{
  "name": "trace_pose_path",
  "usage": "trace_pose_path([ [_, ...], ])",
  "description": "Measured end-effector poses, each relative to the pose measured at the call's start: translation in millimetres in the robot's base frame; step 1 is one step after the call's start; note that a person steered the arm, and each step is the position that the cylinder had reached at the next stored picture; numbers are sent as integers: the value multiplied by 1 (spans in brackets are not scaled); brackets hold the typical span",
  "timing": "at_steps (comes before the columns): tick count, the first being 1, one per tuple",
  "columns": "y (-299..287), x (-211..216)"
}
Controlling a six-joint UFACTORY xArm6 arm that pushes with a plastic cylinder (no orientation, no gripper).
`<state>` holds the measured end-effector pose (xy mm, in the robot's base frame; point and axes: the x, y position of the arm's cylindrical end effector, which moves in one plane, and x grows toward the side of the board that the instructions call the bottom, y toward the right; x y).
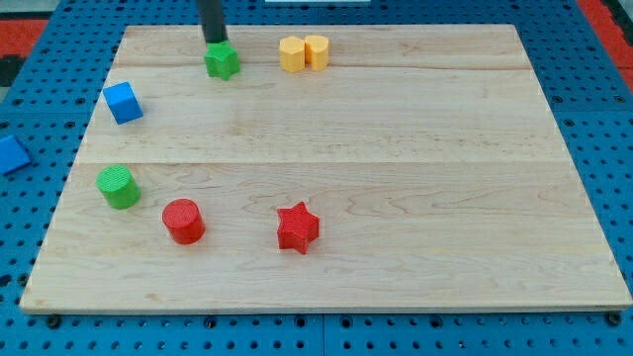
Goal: Move green star towards green circle
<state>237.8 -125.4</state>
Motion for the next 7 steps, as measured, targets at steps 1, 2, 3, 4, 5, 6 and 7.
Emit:
trace_pose_path([
  [1, 8, 9],
  [2, 15, 29],
  [3, 6, 86],
  [4, 5, 153],
  [5, 16, 191],
  [6, 46, 168],
  [7, 28, 147],
])
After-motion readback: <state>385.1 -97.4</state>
